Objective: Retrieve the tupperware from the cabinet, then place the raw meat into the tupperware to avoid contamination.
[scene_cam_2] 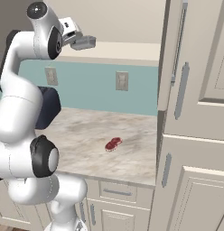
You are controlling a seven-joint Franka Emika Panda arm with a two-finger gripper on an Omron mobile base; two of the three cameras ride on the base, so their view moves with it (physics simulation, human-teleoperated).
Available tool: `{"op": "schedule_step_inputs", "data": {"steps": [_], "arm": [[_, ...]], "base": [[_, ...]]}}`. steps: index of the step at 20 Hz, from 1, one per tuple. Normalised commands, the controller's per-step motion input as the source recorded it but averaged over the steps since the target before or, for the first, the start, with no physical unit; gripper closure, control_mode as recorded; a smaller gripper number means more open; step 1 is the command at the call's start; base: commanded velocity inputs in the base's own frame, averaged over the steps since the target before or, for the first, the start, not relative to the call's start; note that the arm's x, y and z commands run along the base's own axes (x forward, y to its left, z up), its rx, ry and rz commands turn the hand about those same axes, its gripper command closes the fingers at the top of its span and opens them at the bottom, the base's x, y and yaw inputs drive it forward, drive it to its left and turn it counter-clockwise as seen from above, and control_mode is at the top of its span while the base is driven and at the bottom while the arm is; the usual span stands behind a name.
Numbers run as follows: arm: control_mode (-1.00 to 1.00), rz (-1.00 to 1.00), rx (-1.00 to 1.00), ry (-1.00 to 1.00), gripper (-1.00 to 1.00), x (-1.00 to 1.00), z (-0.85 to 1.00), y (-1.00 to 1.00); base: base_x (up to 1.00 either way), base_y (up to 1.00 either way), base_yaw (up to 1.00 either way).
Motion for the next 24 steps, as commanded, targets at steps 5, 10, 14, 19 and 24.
{"op": "schedule_step_inputs", "data": {"steps": [5,10,14,19,24], "arm": [[-1.00,-0.02,0.03,0.00,-1.00,0.15,0.00,0.02],[-1.00,-0.02,0.02,0.00,-1.00,0.15,0.00,0.03],[-1.00,-0.02,0.02,0.00,-1.00,0.15,0.00,0.03],[-1.00,0.00,0.00,0.00,-1.00,0.11,0.00,0.02],[-1.00,0.00,0.00,0.00,-1.00,0.06,0.01,0.00]], "base": [[0.00,0.00,0.00],[0.00,0.00,0.00],[0.00,0.00,0.00],[0.00,0.00,0.00],[0.00,0.00,0.00]]}}
